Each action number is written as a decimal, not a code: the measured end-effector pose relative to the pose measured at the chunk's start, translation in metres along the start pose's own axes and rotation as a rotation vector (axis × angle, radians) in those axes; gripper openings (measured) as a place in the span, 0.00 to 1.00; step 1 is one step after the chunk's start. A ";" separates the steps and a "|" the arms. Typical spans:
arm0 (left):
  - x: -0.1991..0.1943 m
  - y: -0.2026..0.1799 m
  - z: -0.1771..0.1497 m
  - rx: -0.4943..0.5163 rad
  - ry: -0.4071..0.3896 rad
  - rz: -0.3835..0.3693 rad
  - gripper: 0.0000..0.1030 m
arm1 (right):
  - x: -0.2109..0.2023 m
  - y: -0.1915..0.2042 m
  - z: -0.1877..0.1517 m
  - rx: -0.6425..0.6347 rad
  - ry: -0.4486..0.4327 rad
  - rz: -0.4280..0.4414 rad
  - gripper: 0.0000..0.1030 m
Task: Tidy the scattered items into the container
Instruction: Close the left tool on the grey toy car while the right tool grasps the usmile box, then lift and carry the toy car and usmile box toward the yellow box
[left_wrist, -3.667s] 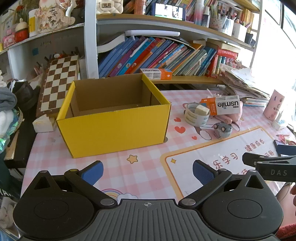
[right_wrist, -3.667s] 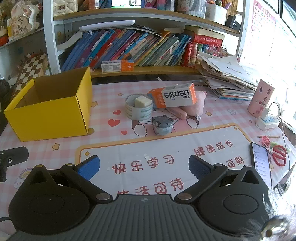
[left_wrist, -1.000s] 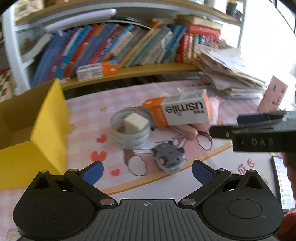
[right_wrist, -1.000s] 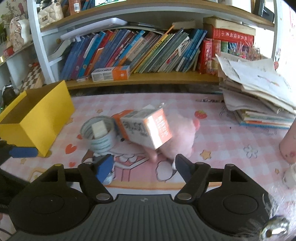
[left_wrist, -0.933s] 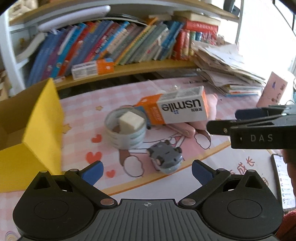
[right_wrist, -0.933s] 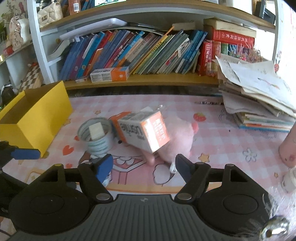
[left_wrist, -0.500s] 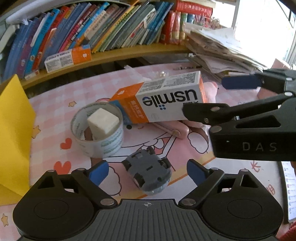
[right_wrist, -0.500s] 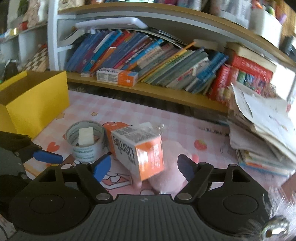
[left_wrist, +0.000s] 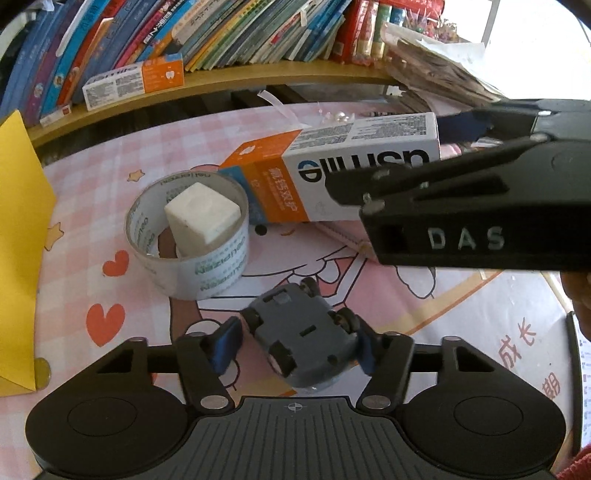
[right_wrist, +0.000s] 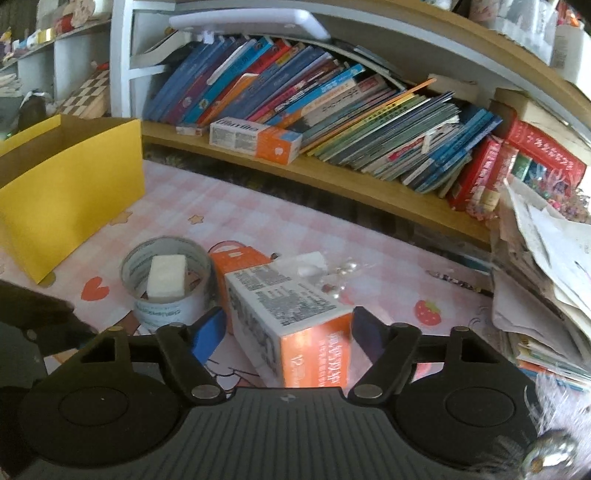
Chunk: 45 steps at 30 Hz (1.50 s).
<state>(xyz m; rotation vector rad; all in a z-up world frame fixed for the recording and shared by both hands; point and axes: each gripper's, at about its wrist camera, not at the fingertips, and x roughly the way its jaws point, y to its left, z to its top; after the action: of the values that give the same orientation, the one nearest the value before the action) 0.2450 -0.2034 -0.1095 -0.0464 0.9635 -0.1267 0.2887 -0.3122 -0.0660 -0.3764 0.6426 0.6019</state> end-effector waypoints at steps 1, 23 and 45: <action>0.000 0.001 0.000 -0.003 0.001 -0.002 0.52 | 0.000 0.001 -0.001 -0.005 0.004 0.000 0.58; -0.067 0.042 -0.032 -0.117 -0.047 0.043 0.52 | -0.034 0.021 -0.037 0.099 0.170 0.153 0.36; -0.098 0.054 -0.050 -0.208 -0.115 0.064 0.52 | -0.002 0.033 -0.032 0.034 0.208 0.123 0.37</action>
<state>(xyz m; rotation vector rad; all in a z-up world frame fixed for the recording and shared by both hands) 0.1531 -0.1364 -0.0631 -0.2122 0.8590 0.0351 0.2520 -0.3037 -0.0931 -0.3724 0.8786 0.6733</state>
